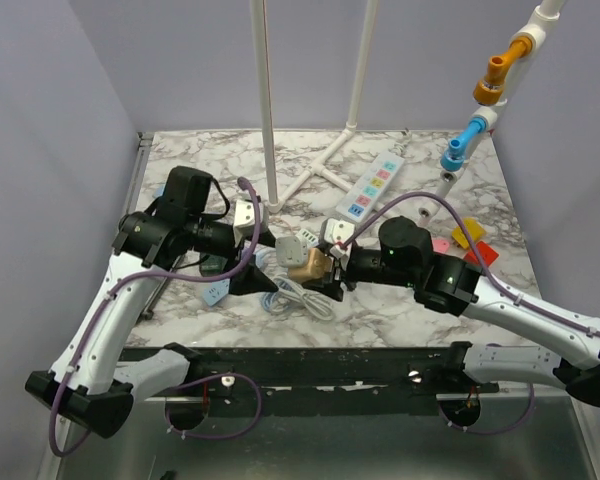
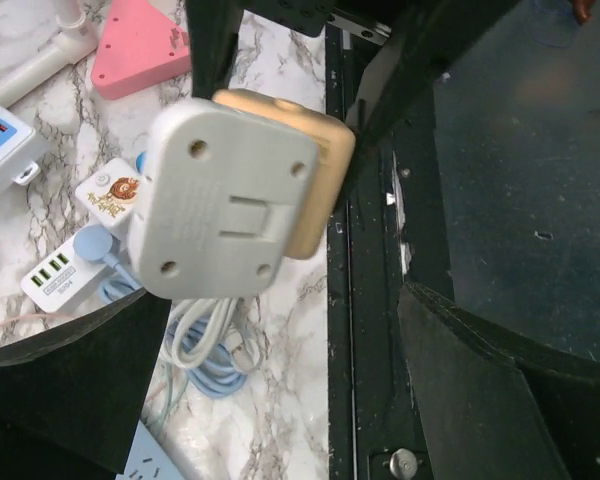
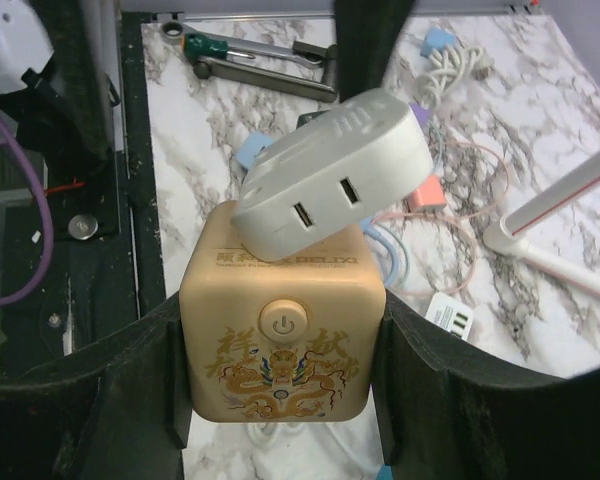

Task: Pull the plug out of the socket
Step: Place the socket at the corner of the board, then remove the plug from the socket.

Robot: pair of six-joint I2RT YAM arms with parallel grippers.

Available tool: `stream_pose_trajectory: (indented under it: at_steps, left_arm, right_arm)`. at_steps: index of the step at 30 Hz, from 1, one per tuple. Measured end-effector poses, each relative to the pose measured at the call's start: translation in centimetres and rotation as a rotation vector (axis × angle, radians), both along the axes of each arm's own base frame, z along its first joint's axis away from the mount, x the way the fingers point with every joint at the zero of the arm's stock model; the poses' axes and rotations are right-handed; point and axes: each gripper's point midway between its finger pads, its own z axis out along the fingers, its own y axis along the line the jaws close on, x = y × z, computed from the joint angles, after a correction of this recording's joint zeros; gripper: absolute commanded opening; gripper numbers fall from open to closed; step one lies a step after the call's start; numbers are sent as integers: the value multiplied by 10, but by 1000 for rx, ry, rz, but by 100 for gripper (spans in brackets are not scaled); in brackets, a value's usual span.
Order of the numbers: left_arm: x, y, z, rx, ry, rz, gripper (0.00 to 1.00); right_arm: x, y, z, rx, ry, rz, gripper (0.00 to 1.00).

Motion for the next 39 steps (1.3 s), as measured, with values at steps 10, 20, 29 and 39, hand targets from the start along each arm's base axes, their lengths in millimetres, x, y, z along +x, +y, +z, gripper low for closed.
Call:
stream_pose_trajectory:
  at_steps: [10, 20, 29, 39]
  left_arm:
    - [19, -15, 24, -39, -1, -101, 98]
    - [-13, -15, 9, -17, 44, -239, 98]
    - [-24, -18, 11, -21, -70, -251, 60]
    - [2, -21, -5, 28, -141, -131, 68]
  right_arm:
    - [-20, 12, -18, -150, -73, 112, 1]
    - [-8, 7, -20, -178, -112, 54, 1]
    - [4, 3, -17, -180, -132, -25, 1]
    - [12, 7, -12, -153, -134, -72, 1]
